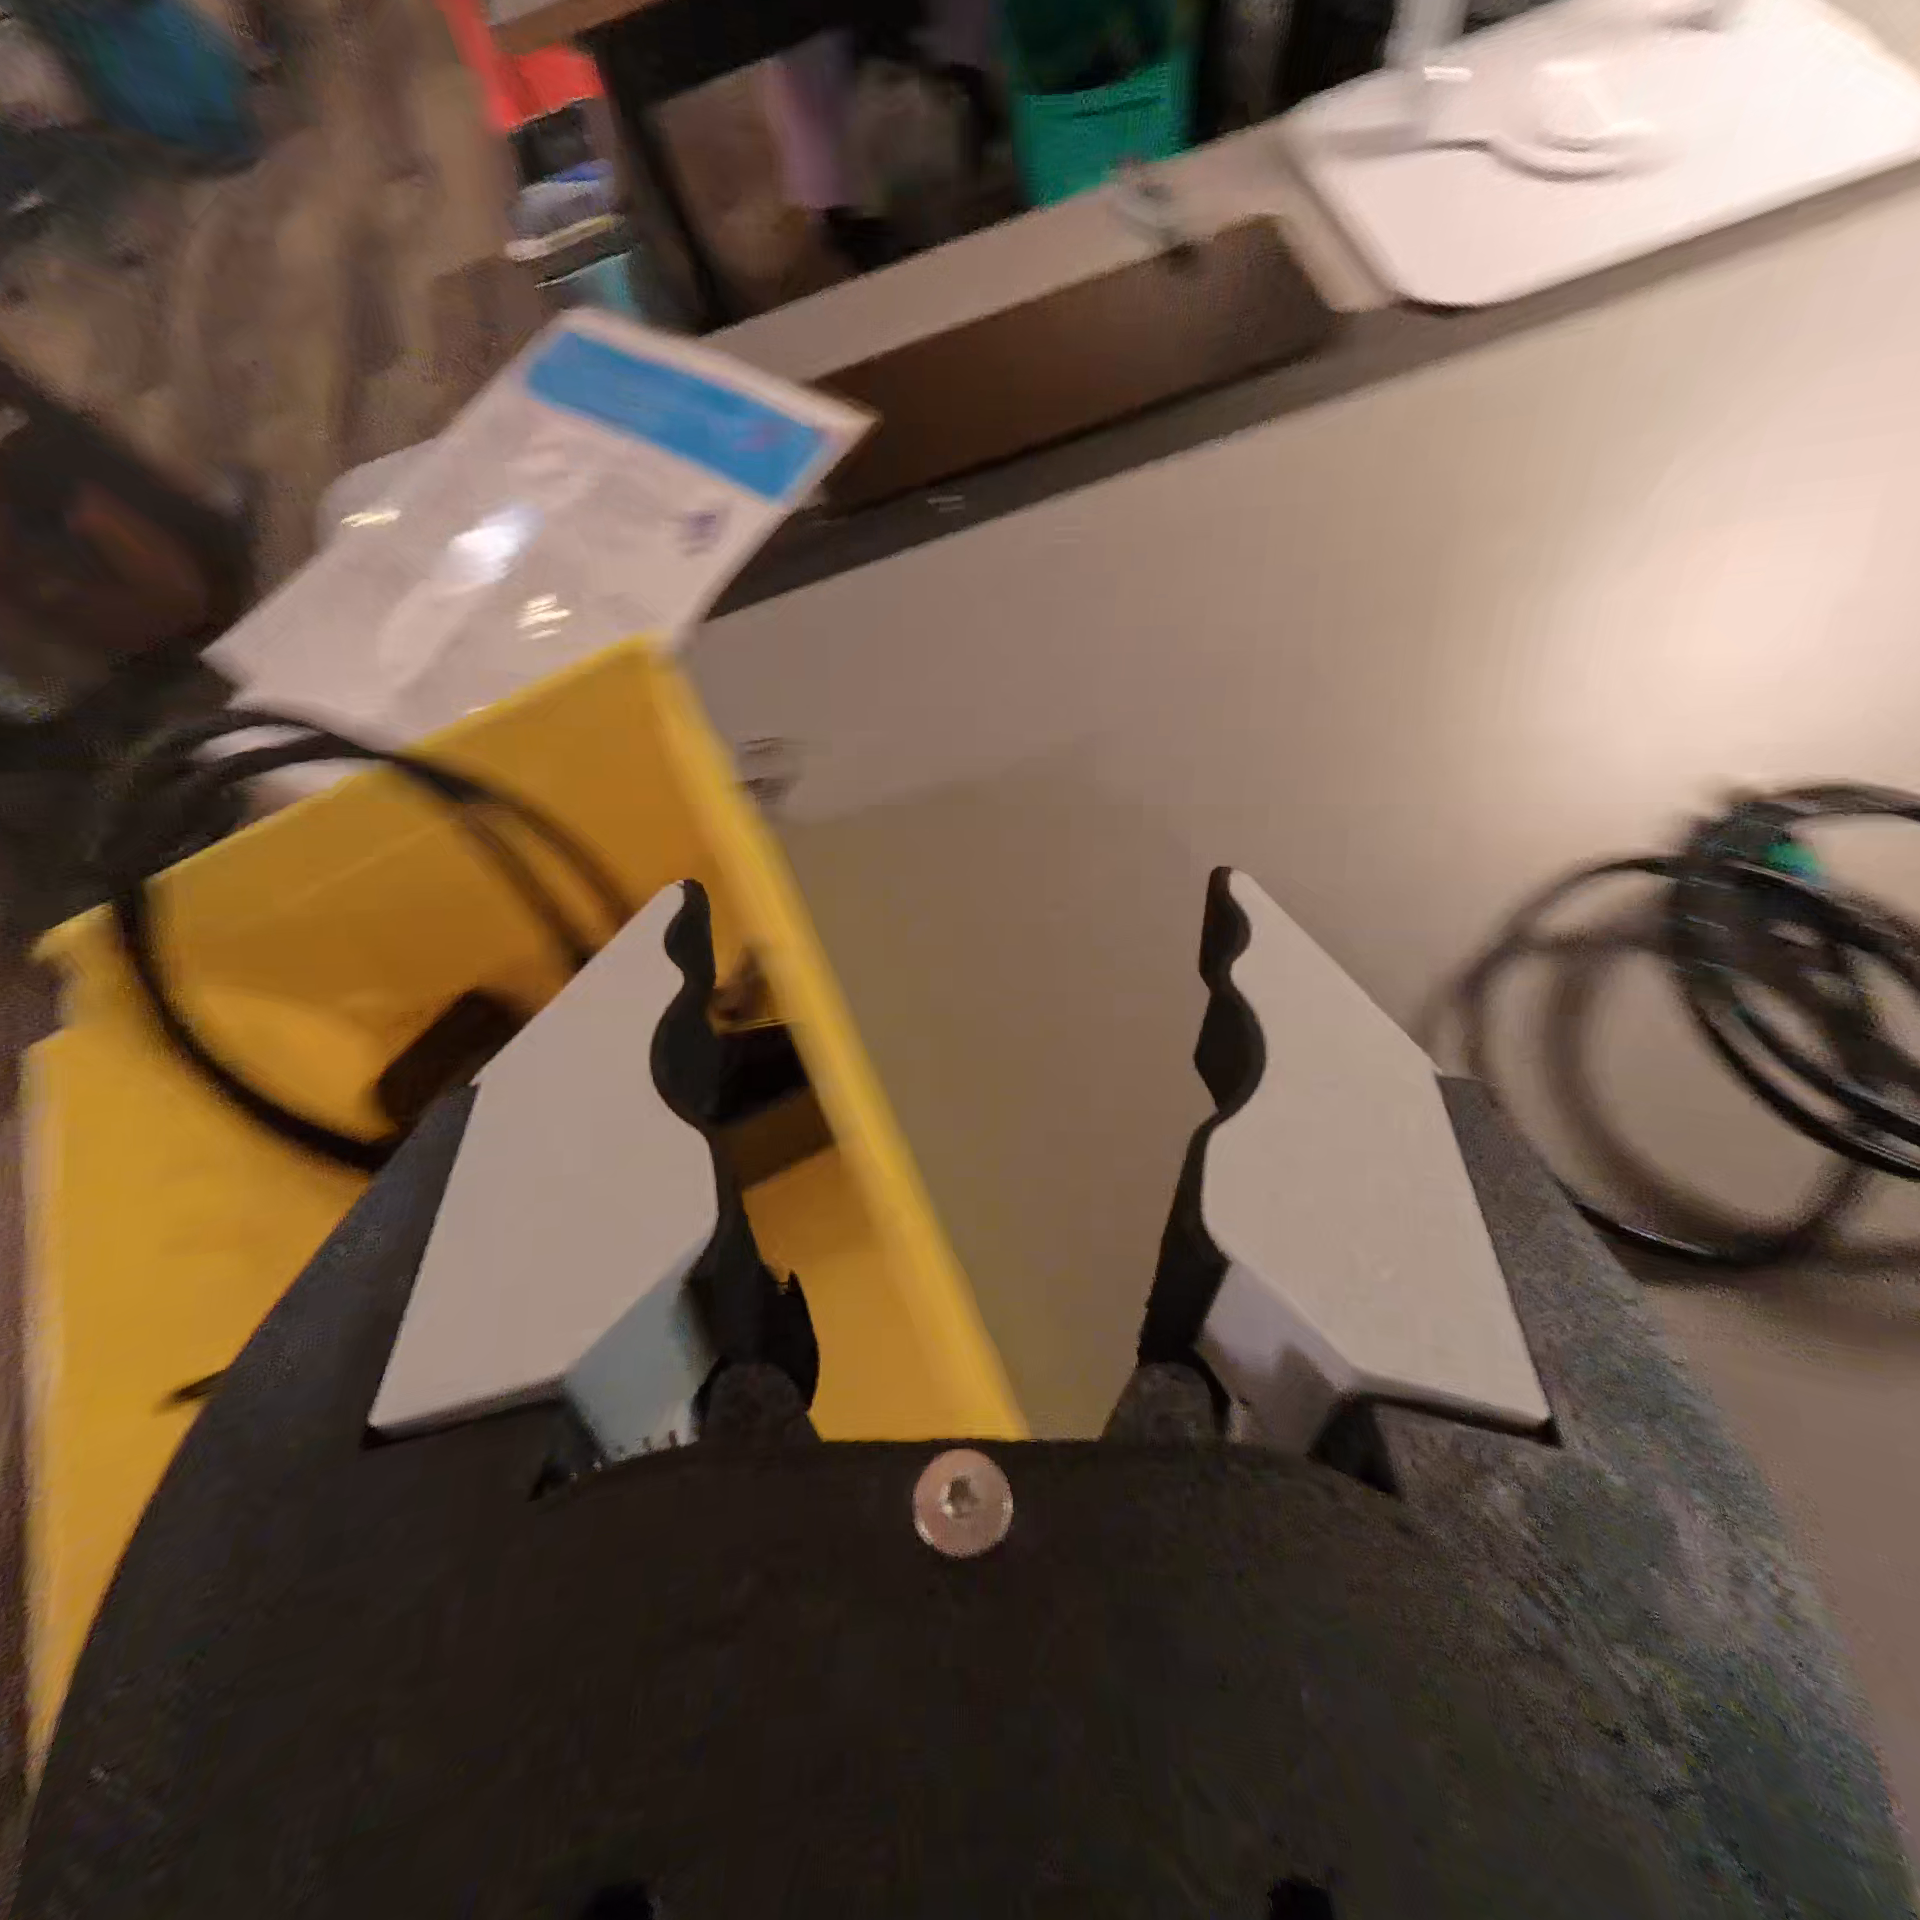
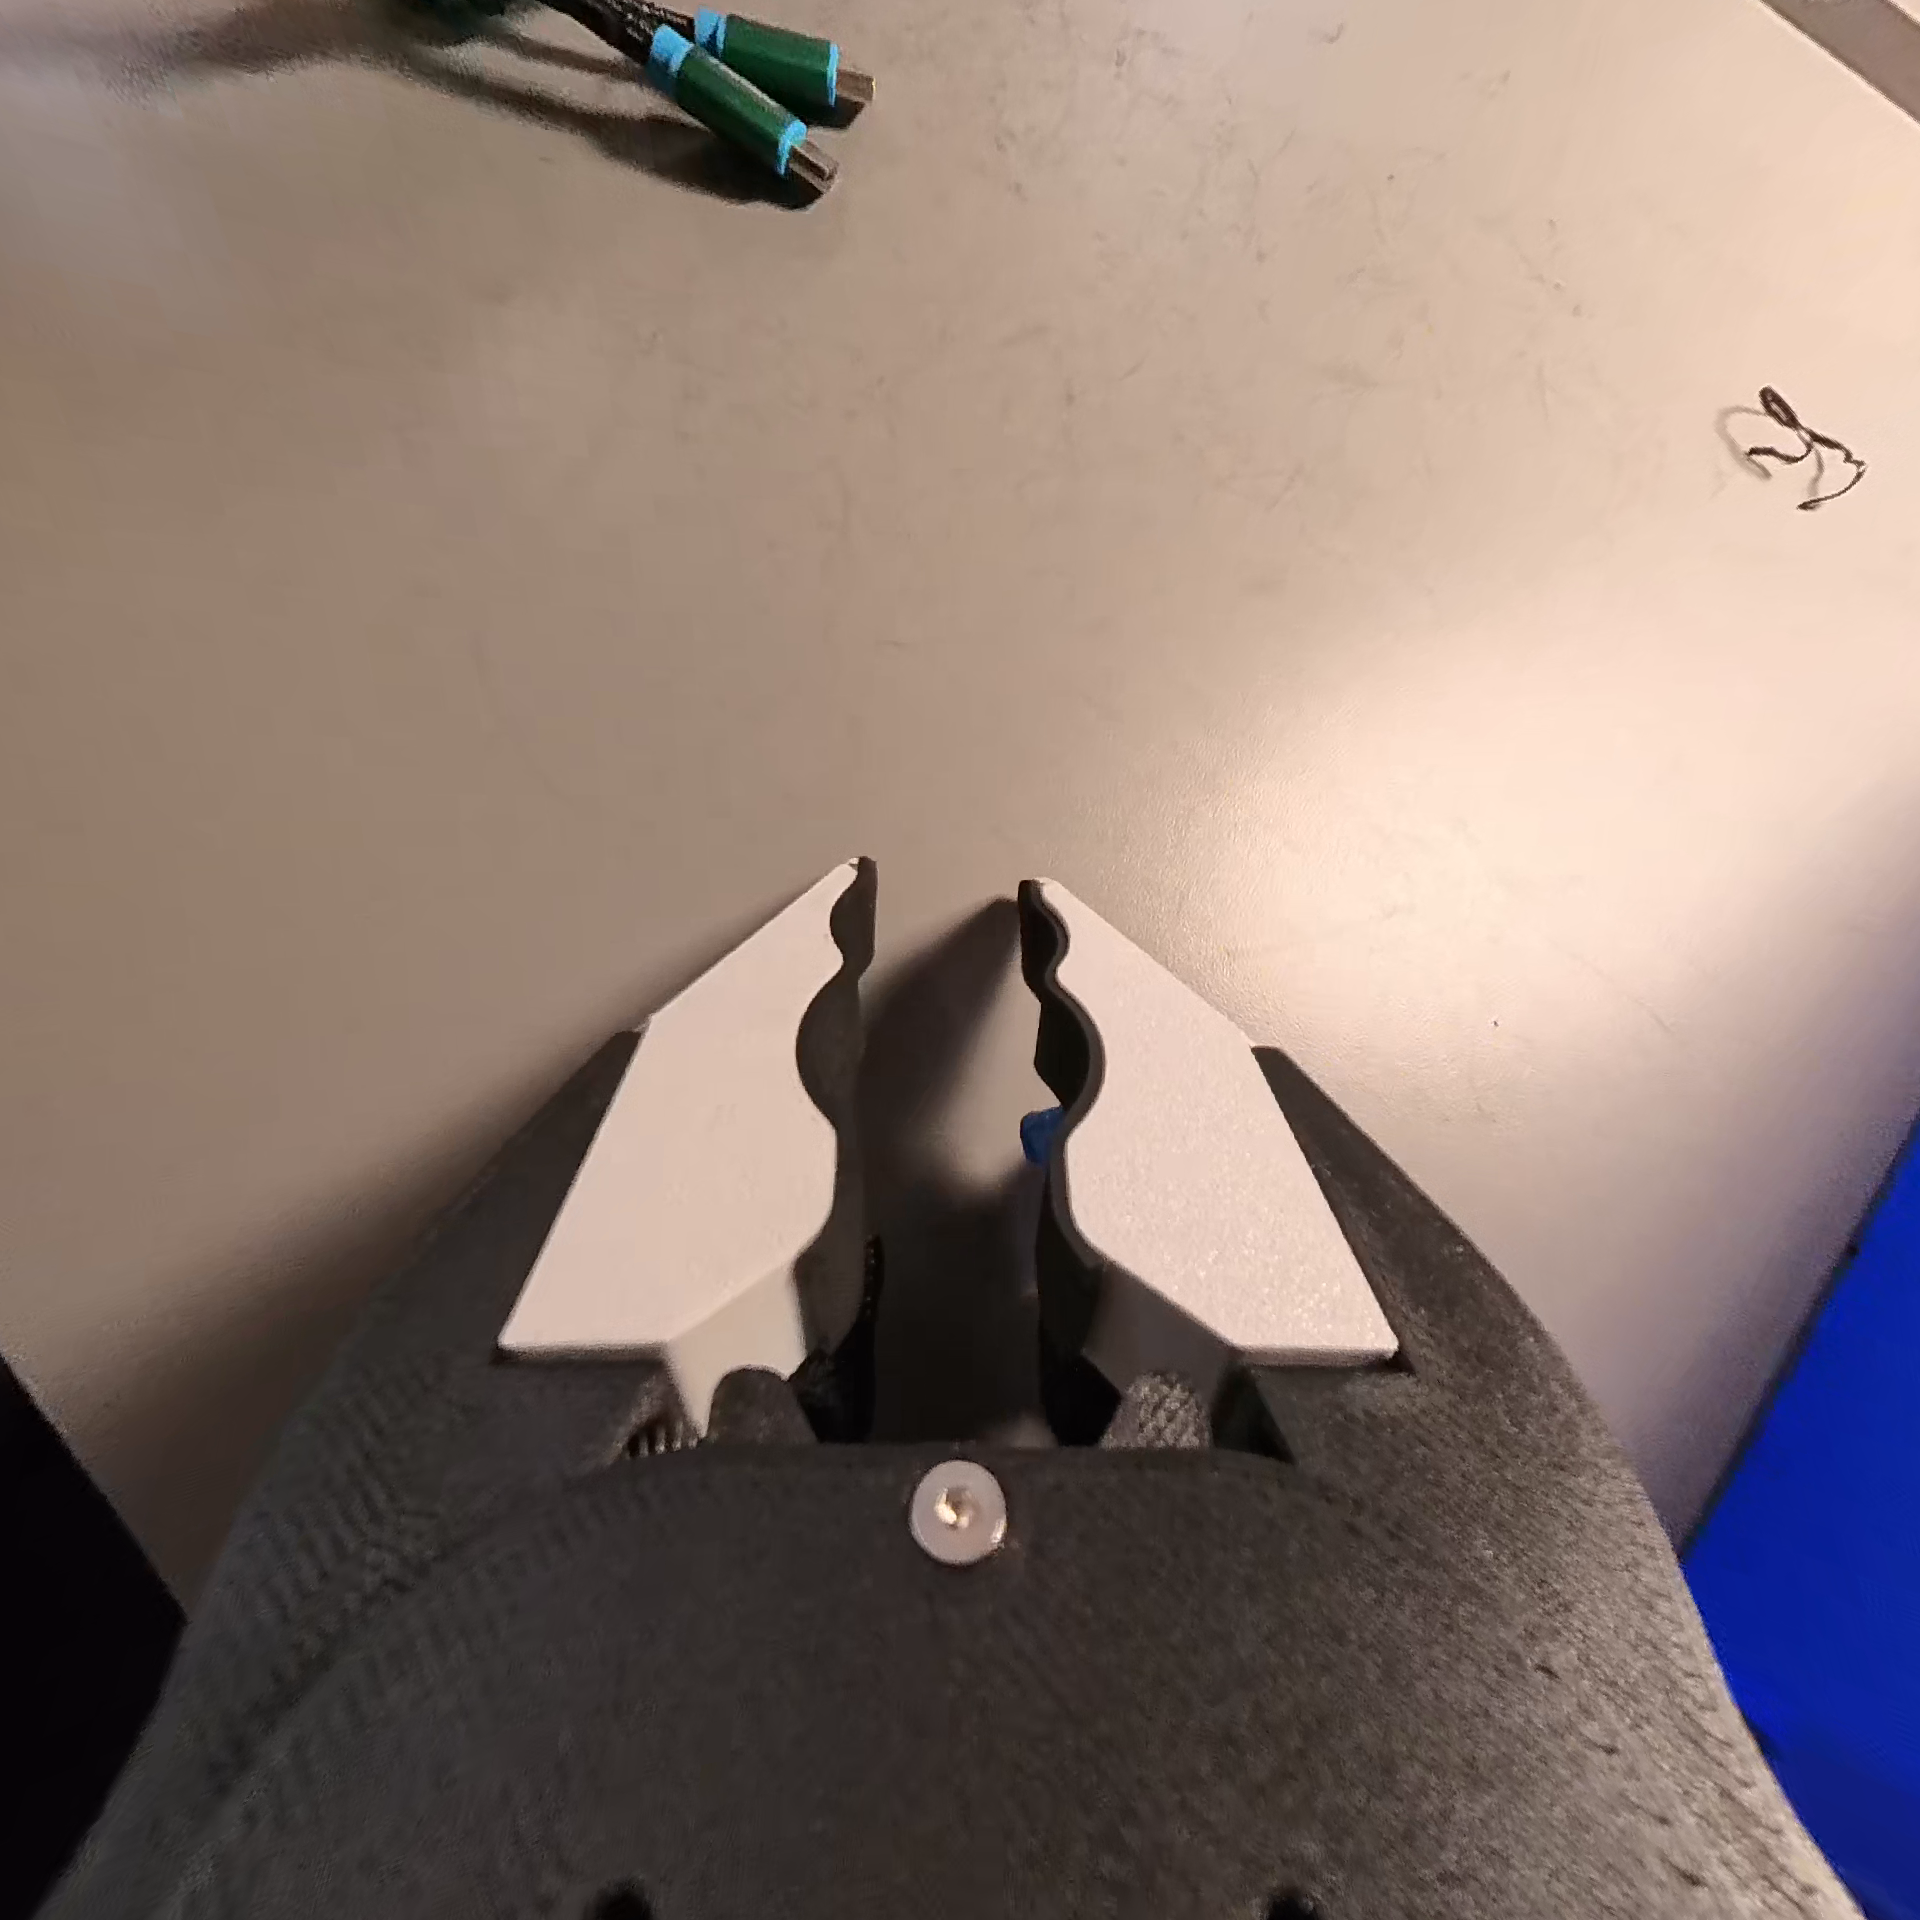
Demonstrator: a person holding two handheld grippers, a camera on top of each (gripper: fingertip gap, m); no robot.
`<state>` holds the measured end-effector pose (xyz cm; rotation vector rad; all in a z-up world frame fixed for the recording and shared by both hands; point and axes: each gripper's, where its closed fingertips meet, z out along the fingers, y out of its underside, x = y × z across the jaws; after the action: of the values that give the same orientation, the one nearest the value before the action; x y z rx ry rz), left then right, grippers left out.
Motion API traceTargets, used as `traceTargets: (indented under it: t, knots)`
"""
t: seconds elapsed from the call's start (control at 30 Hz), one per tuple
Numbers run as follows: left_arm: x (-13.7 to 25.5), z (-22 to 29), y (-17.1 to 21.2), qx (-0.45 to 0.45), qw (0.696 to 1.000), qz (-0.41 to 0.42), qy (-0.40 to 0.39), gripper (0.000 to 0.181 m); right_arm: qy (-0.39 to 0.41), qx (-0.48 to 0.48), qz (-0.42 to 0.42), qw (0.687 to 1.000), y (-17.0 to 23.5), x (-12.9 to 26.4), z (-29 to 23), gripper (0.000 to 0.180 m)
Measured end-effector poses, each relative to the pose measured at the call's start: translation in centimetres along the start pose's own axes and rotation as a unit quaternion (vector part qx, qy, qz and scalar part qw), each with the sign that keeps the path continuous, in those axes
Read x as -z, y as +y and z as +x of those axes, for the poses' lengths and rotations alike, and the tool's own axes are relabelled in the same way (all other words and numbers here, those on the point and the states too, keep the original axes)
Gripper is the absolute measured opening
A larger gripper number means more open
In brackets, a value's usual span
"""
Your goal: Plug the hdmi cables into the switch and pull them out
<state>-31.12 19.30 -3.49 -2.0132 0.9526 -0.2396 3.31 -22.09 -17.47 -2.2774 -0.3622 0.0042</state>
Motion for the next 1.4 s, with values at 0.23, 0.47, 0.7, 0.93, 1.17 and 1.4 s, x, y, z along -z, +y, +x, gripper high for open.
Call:
traceTargets:
  t: [0.23, 0.47, 0.7, 0.93, 1.17, 1.4]
  knots:
    - [-5.1, -12.2, 4.8, 0.110, 0.990, -0.084, -0.037, 0.086, -0.008, -0.021, -0.007, 1.000, -0.3, -0.5, 0.4, 0.031]
    - [-9.7, -11.5, 6.4, 0.041, 0.987, -0.154, -0.001, 0.023, -0.009, -0.035, -0.011, 0.999, -0.6, -0.9, 0.8, 0.031]
    - [-6.2, -12.2, 1.8, 0.011, 0.996, -0.073, -0.042, 0.006, -0.013, -0.035, -0.008, 0.999, -0.5, -0.8, 0.8, 0.031]
    - [0.0, -11.3, -4.7, -0.046, 0.994, 0.006, -0.100, 0.005, -0.019, -0.024, -0.001, 1.000, -0.4, -0.5, 0.4, 0.031]
    - [6.2, -3.5, -11.4, -0.102, 0.991, 0.074, -0.039, 0.005, -0.031, -0.014, 0.008, 0.999, -0.5, -0.2, -0.1, 0.030]
    - [9.0, 12.0, -14.7, -0.199, 0.970, 0.116, 0.078, 0.005, -0.034, 0.013, 0.013, 0.999, -1.1, -0.5, -0.7, 0.034]
